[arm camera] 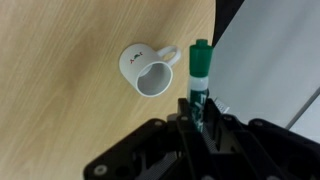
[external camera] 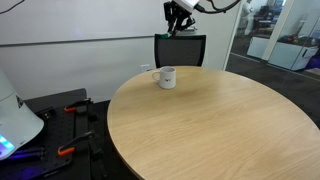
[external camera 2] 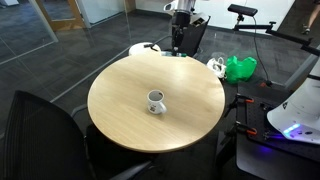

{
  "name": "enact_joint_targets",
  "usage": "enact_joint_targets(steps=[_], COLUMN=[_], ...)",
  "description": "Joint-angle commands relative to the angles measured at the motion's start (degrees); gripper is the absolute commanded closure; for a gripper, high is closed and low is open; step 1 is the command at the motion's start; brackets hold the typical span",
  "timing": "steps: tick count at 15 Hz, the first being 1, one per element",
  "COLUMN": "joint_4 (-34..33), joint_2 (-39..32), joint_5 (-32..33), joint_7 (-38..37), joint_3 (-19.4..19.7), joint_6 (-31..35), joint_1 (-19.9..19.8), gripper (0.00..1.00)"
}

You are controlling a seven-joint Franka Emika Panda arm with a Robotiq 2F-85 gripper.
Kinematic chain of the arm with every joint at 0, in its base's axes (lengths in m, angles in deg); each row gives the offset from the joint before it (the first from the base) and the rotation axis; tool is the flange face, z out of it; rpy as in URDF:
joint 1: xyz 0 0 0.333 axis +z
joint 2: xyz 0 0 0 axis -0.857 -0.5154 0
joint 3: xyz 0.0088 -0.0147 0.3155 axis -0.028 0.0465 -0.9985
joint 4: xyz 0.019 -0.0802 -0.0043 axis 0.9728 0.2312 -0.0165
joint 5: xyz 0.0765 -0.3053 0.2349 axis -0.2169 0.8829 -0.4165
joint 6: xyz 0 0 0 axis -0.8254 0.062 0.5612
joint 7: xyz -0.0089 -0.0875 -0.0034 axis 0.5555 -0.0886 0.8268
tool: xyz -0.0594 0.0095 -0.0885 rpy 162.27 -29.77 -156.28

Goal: Put the marker in the mug cup

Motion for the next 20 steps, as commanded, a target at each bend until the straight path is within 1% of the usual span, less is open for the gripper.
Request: enact_joint_targets(steps=[1, 4, 7, 8, 11, 12, 13, 15, 20], joint_4=[-2.81, -4.01, -5.08, -2.83, -3.53, -3.61, -4.49, -5.52, -8.49], joint_2=[-2.42, -4.22, -5.65, -4.23, -5.15, -5.22, -6.28, -7.77, -12.07], joint_5=[-4.32, -7.27, -8.41, -7.15, -7.31, -7.31, -9.22, -13.41, -19.24], joint_7=[10.45, 16.47, 17.76, 16.73, 16.85, 16.85, 19.29, 26.53, 41.39], joint_3=[-1.34, -1.46, -1.67, -1.07, -1.58, -1.61, -1.99, -2.65, -2.4], joint_6=[-4.19, -7.99, -11.1, -8.45, -8.99, -9.0, -11.19, -12.5, -17.33], joint_1=[-1.66, -1.82, -1.37, -0.98, -0.93, -0.93, -1.73, -2.82, -3.88], gripper=[0.95, 0.95, 0.95, 0.8, 0.8, 0.95, 0.95, 0.95, 0.95])
